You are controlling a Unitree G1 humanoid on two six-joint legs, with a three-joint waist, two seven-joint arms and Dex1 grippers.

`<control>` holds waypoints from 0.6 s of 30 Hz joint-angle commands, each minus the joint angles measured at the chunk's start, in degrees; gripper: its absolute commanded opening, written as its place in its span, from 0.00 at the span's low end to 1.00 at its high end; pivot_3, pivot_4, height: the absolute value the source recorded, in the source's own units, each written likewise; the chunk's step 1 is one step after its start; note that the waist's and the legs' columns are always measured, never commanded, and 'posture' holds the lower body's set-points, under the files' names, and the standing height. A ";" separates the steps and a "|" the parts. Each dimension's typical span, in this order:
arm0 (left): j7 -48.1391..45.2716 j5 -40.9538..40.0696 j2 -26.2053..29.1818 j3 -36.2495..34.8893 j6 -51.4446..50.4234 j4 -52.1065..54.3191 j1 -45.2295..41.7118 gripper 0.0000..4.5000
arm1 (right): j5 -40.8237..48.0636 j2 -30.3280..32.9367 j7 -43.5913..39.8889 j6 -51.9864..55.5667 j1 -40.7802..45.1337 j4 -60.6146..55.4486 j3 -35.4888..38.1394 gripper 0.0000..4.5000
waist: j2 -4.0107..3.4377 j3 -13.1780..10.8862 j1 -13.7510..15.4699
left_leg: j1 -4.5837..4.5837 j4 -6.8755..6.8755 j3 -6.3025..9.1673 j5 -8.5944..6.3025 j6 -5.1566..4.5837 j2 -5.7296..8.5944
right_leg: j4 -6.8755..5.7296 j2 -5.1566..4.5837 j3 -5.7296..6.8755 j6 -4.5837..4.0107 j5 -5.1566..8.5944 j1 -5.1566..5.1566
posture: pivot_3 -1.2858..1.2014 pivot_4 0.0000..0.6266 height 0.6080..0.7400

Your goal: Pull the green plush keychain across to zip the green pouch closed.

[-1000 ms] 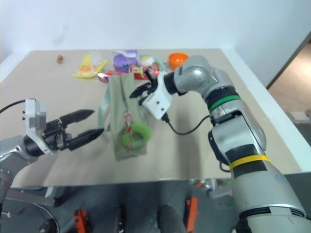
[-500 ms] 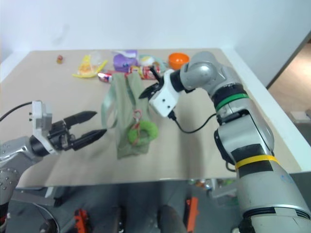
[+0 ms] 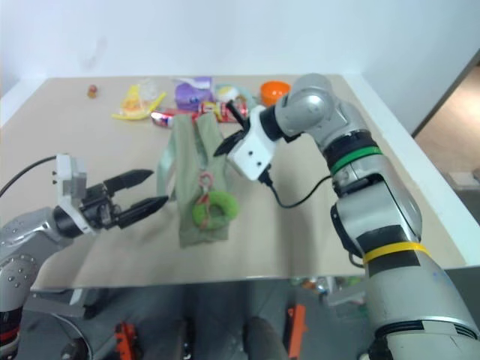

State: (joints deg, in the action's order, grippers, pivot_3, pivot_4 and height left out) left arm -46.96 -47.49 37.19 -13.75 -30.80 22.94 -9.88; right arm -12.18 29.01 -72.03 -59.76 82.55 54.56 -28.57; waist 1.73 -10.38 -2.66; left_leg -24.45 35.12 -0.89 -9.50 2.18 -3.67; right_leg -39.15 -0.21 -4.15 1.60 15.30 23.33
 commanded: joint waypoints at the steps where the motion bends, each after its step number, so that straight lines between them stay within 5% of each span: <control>1: -0.28 0.12 0.16 -0.53 0.74 0.37 -1.24 1.00 | 1.86 3.50 -1.59 8.35 0.54 -6.37 3.23 0.01 | 0.00 0.00 0.01 | 0.00 0.00 0.00 0.00 0.00 0.00 | 0.00 0.00 0.00 0.00 0.00 0.00 | 0.52 0.24 1.00; 10: -0.79 0.22 0.21 0.59 0.18 -0.57 -3.00 1.00 | -3.89 11.56 -0.96 30.86 -7.32 -26.38 4.64 0.01 | 0.00 0.00 0.17 | -0.03 -0.01 0.01 0.00 0.00 0.03 | 0.01 0.00 0.02 0.00 0.04 0.03 | 0.52 0.24 1.00; 16: -1.58 0.71 0.31 1.54 0.13 -1.37 -4.06 1.00 | -1.17 10.27 -0.87 40.29 -12.98 -35.18 5.96 0.01 | -0.02 -0.01 -0.09 | 0.00 -0.04 0.00 0.00 0.00 0.01 | -0.01 0.06 0.00 -0.02 0.04 0.04 | 0.52 0.24 1.00; 18: -1.56 0.68 0.29 1.66 0.08 -1.42 -4.24 1.00 | 2.11 8.79 -1.19 43.62 -13.56 -37.74 7.46 0.20 | -0.02 -0.01 -0.07 | 0.00 -0.03 0.03 0.00 0.00 0.01 | -0.02 0.06 0.02 -0.02 0.04 0.03 | 0.52 0.24 1.00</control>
State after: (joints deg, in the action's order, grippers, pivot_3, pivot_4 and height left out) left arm -48.09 -46.95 37.19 -11.57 -31.13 20.90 -13.15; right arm -13.97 38.86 -72.97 -18.97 68.92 20.79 -24.17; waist 1.71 -10.39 -2.73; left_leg -24.45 35.09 -0.87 -9.50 2.18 -3.66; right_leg -39.16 -0.15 -4.14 1.58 15.34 23.36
